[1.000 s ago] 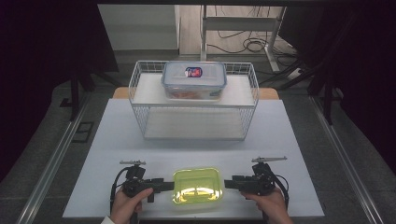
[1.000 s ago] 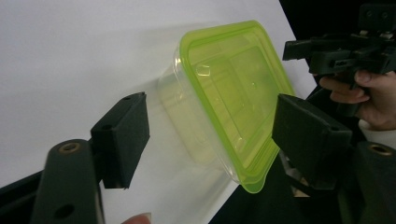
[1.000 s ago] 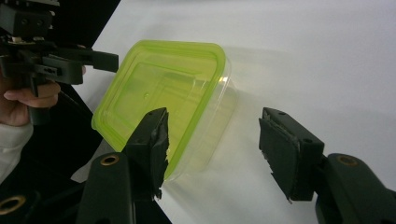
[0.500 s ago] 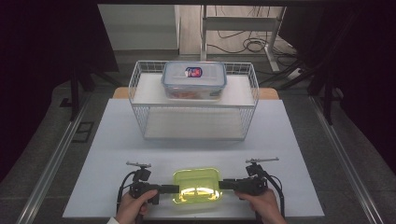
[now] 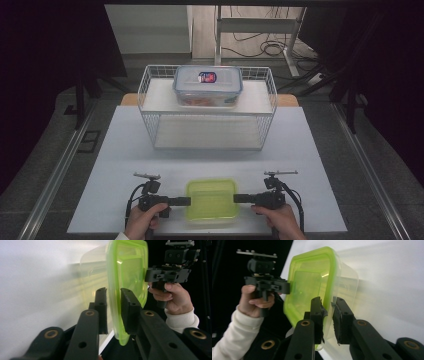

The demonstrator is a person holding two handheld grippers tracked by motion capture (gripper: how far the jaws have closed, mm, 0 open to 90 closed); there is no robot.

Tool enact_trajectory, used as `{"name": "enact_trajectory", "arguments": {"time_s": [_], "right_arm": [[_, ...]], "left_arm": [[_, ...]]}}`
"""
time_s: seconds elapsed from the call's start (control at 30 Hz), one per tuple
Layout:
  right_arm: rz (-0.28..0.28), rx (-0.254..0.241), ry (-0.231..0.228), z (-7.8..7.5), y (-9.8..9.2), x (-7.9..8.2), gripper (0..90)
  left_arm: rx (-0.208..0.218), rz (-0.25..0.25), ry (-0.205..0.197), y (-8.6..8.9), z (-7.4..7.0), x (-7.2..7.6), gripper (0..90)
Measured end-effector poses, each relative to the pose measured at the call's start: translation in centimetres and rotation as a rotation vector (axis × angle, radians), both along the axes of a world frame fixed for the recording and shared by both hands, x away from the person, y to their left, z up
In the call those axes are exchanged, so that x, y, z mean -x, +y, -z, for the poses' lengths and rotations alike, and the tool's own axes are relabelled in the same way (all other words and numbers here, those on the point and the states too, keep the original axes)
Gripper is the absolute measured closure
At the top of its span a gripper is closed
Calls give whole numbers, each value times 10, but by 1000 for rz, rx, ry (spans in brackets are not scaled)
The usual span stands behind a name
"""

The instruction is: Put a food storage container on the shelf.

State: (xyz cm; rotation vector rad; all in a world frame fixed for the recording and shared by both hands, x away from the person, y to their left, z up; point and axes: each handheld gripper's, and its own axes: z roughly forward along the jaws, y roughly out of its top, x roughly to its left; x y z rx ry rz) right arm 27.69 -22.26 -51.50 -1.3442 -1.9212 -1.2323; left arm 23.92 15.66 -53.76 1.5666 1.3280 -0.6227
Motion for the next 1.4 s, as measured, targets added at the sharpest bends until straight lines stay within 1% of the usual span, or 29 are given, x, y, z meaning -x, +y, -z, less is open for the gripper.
{"name": "enact_trajectory", "arguments": {"time_s": [0.03, 0.13, 0.27, 0.3, 0.43, 0.53, 0.7, 0.73, 0.8, 0.93, 1.4], "right_arm": [[-3, -9, 1, -1, 0, 1, 804], [-17, -17, -24, -6, 1, 3, 816], [-26, -24, -49, -9, 2, 3, 820], [-27, -24, -52, -10, 2, 3, 821], [-31, -30, -66, -12, 2, 4, 822], [-31, -29, -80, -14, 2, 4, 822], [-34, -33, -96, -16, 2, 5, 822], [-34, -36, -100, -17, 2, 5, 822], [-36, -38, -110, -20, 2, 5, 822], [-36, -39, -132, -24, 3, 6, 822], [-38, -43, -166, -32, 5, 7, 822]], "left_arm": [[-13, 5, -9, 1, -1, 0, 790], [-29, 5, -33, 2, -4, 1, 806], [-24, 10, -58, 4, -7, 2, 809], [-26, 16, -65, 4, -9, 3, 809], [-27, 14, -88, 4, -14, 4, 808], [-31, 20, -96, 5, -16, 5, 809], [-33, 16, -118, 5, -21, 6, 808], [-35, 22, -123, 6, -22, 6, 808], [-32, 14, -130, 5, -24, 6, 808], [-34, 20, -147, 7, -29, 7, 808], [-47, 19, -181, 8, -39, 7, 808]]}}
